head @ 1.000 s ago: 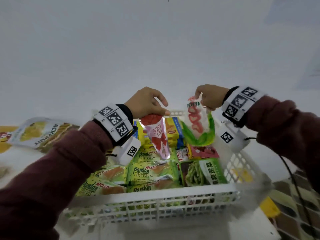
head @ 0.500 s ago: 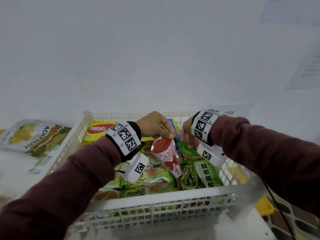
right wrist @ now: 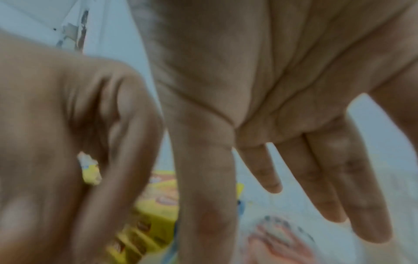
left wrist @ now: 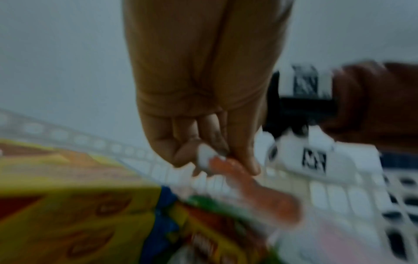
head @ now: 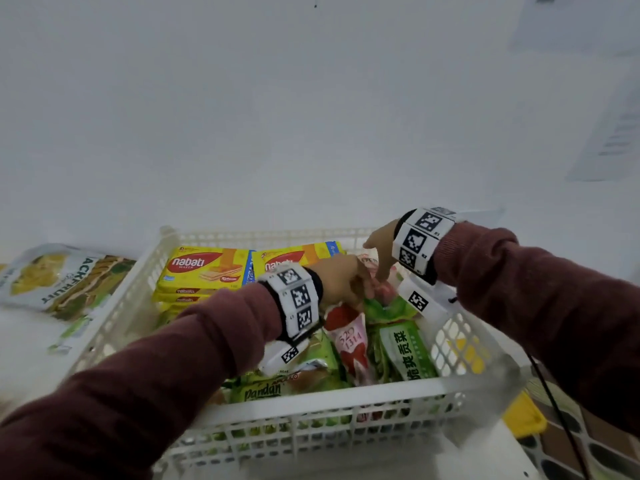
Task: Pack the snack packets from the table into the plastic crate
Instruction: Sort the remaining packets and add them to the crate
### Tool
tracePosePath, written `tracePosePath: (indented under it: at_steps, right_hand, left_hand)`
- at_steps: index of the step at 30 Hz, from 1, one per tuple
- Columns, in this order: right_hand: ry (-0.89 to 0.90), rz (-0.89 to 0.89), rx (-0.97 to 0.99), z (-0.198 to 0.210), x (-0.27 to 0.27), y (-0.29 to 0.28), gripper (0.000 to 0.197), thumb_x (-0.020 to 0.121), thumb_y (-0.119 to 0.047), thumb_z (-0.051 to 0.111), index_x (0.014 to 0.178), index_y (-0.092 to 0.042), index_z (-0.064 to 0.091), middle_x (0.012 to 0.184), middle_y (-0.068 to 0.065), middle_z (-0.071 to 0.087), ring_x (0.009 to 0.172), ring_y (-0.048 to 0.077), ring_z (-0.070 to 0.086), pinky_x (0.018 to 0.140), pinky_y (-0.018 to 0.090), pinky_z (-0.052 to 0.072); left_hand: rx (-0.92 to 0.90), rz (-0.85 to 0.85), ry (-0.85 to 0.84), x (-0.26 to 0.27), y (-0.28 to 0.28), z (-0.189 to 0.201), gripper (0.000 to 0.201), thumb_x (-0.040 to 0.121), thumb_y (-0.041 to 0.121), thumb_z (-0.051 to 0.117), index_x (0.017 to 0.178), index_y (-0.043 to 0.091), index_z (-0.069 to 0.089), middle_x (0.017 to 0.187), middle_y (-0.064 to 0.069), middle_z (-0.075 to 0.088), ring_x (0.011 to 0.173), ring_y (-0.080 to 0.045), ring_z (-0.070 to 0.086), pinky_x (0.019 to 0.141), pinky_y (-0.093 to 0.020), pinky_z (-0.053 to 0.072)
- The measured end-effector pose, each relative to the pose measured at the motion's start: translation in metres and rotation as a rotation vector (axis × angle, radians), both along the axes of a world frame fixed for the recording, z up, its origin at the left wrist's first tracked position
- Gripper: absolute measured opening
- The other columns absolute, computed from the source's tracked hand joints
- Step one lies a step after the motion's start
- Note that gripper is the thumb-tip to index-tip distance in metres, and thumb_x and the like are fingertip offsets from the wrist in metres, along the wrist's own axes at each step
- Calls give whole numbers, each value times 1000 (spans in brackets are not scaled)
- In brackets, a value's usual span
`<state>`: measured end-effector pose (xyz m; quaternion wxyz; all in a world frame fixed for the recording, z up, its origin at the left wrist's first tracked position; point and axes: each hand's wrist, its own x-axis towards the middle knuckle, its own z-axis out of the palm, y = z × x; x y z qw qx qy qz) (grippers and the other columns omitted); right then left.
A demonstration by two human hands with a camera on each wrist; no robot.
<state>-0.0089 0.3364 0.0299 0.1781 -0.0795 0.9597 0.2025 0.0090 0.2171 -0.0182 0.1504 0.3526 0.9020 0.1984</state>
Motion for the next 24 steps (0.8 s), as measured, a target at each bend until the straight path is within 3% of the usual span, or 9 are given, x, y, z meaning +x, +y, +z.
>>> tracePosePath:
  at_steps: [3, 5, 8, 10, 13, 16, 19, 21, 24]
  right_hand:
    - [-23, -31, -74, 19, 7, 5, 83, 81, -42, 66, 147, -17, 23, 150, 2, 32, 136, 20, 33, 109, 33, 28]
    - [-9, -30, -101, 33, 16, 11, 81, 81, -41, 66, 146, -18, 24, 147, 1, 36, 134, 19, 36, 107, 30, 30]
    - [36, -28, -98, 43, 23, 24, 80, 79, -40, 69, 145, -17, 29, 143, 3, 40, 131, 20, 39, 104, 29, 32]
    - [48, -51, -75, 40, 23, 35, 81, 79, -40, 69, 144, -14, 29, 145, 4, 37, 134, 21, 36, 106, 31, 31]
    - [21, -84, -42, 26, 20, 49, 85, 80, -45, 66, 145, -8, 26, 150, 7, 31, 138, 23, 31, 110, 34, 28]
    - [-28, -103, -47, 11, 16, 58, 88, 78, -47, 67, 145, -8, 25, 150, 6, 30, 139, 23, 29, 112, 34, 27]
    - [-78, -92, -11, 2, 12, 62, 87, 77, -45, 69, 144, -8, 28, 149, 7, 33, 137, 24, 32, 112, 35, 29]
    - [-86, -71, 10, 2, 9, 62, 81, 76, -44, 71, 139, -5, 39, 143, 9, 43, 131, 25, 42, 108, 37, 35]
    - [-53, -6, 31, 13, 9, 47, 75, 75, -44, 72, 135, -6, 46, 135, 8, 51, 124, 25, 48, 105, 39, 39]
  left_hand:
    - [-29, -10, 121, 4, 0, -7, 28, 76, 13, 73, 104, 9, 67, 91, 3, 61, 78, -7, 49, 52, -5, 31]
    - [-41, -4, 232, 6, -4, -3, 28, 78, 19, 71, 103, 9, 66, 89, 2, 59, 80, -9, 50, 61, -14, 35]
    - [-118, 52, 298, 12, -11, 2, 22, 78, 31, 71, 81, 11, 63, 82, -4, 63, 75, -17, 55, 66, -28, 43]
    - [-268, 40, 245, 19, -12, -2, 37, 76, 41, 71, 72, 6, 62, 72, -6, 61, 66, -19, 54, 60, -30, 43]
    - [-458, 16, 183, 32, -7, -15, 50, 76, 50, 67, 84, 1, 62, 73, -6, 56, 67, -21, 52, 56, -29, 39]
    - [-602, 22, 144, 35, 0, -22, 58, 77, 55, 64, 106, 5, 58, 87, -4, 54, 77, -20, 50, 63, -28, 39]
    - [-622, 44, 97, 31, 3, -23, 62, 78, 52, 66, 118, 6, 53, 103, -5, 58, 87, -20, 52, 71, -29, 41]
    - [-596, 68, 90, 30, 3, -24, 66, 78, 48, 67, 125, 6, 47, 117, -8, 58, 99, -23, 55, 77, -30, 43]
    - [-542, 97, 62, 29, 0, -26, 74, 76, 45, 71, 129, 6, 37, 125, -8, 55, 109, -26, 55, 83, -31, 44]
